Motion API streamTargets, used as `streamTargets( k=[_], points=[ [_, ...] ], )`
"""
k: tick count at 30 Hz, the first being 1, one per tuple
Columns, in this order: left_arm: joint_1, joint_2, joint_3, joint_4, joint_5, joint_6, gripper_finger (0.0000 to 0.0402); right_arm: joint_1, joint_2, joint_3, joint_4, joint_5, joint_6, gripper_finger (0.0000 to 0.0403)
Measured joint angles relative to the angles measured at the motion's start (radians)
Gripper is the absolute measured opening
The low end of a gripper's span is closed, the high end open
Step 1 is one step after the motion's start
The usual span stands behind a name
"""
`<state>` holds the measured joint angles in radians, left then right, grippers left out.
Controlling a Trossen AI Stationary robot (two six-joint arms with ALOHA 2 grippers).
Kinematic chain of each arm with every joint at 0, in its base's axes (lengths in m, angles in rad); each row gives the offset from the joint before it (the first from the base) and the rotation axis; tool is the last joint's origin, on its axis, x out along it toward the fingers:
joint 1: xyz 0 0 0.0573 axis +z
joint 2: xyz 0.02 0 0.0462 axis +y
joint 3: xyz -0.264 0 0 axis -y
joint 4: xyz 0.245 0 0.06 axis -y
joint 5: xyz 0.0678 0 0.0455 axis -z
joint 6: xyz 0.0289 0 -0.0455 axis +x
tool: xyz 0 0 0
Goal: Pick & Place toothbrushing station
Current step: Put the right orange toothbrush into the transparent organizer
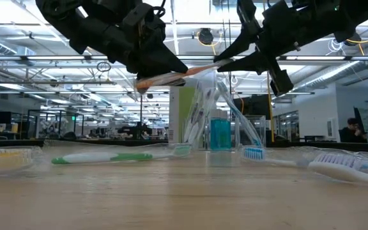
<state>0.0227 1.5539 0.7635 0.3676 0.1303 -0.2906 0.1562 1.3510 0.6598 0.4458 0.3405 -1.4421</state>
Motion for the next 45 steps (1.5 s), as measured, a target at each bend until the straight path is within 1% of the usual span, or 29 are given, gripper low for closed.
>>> streamTargets(
  k=[4,8,10,14,18,21,24,27,29,30,33,35,40,43,45],
  points=[
    [0.000,0.000,0.000,-0.015,-0.003,0.005,0.0181,0.000,0.000,0.000,0.011,0.002,-0.010,0.0050],
    [0.000,0.000,0.000,-0.034,-0.042,0.046,0.0171,-0.001,0.000,0.000,0.052,0.004,-0.010,0.0050],
    [0.000,0.000,0.000,-0.036,-0.057,0.047,0.0152,-0.001,0.000,0.000,0.059,0.005,-0.010,0.0050],
    [-0.001,0.000,0.000,-0.035,-0.059,0.047,0.0098,-0.001,0.000,0.000,0.059,0.004,0.028,0.0055],
    [0.000,0.000,0.000,-0.036,-0.062,0.047,0.0048,-0.001,0.000,0.000,0.059,0.001,0.135,0.0080],
    [0.000,0.000,0.000,-0.036,-0.063,0.048,0.0018,0.000,0.000,0.000,0.060,0.001,0.172,0.0106],
    [0.000,0.000,0.000,-0.036,-0.063,0.046,0.0013,0.000,0.000,0.000,0.059,0.004,0.176,0.0130],
    [0.000,0.000,0.000,-0.035,-0.063,0.044,0.0031,0.001,0.000,0.000,0.069,0.035,0.236,0.0150],
    [0.000,0.000,0.000,-0.035,-0.073,0.046,0.0038,0.010,-0.001,0.000,0.101,0.082,0.339,0.0158],
    [0.000,0.000,0.000,-0.034,-0.091,0.049,0.0036,0.012,-0.001,0.000,0.119,0.083,0.425,0.0160],
    [0.000,0.000,0.000,-0.020,-0.182,0.060,0.0017,0.017,-0.002,0.001,0.154,0.047,0.751,0.0163],
    [0.000,0.000,0.000,-0.004,-0.240,0.061,0.0012,0.016,-0.002,0.001,0.156,0.049,0.971,0.0164],
    [-0.009,0.000,0.000,0.069,-0.264,0.082,0.0026,0.016,0.001,0.001,0.149,0.050,1.372,0.0158],
    [-0.023,-0.001,0.000,0.110,-0.290,0.127,0.0014,0.001,0.030,0.001,0.158,0.054,1.600,0.0153],
    [-0.034,-0.001,0.000,0.131,-0.309,0.168,0.0012,-0.014,0.043,0.000,0.169,0.084,1.726,0.0150]
  ],
)
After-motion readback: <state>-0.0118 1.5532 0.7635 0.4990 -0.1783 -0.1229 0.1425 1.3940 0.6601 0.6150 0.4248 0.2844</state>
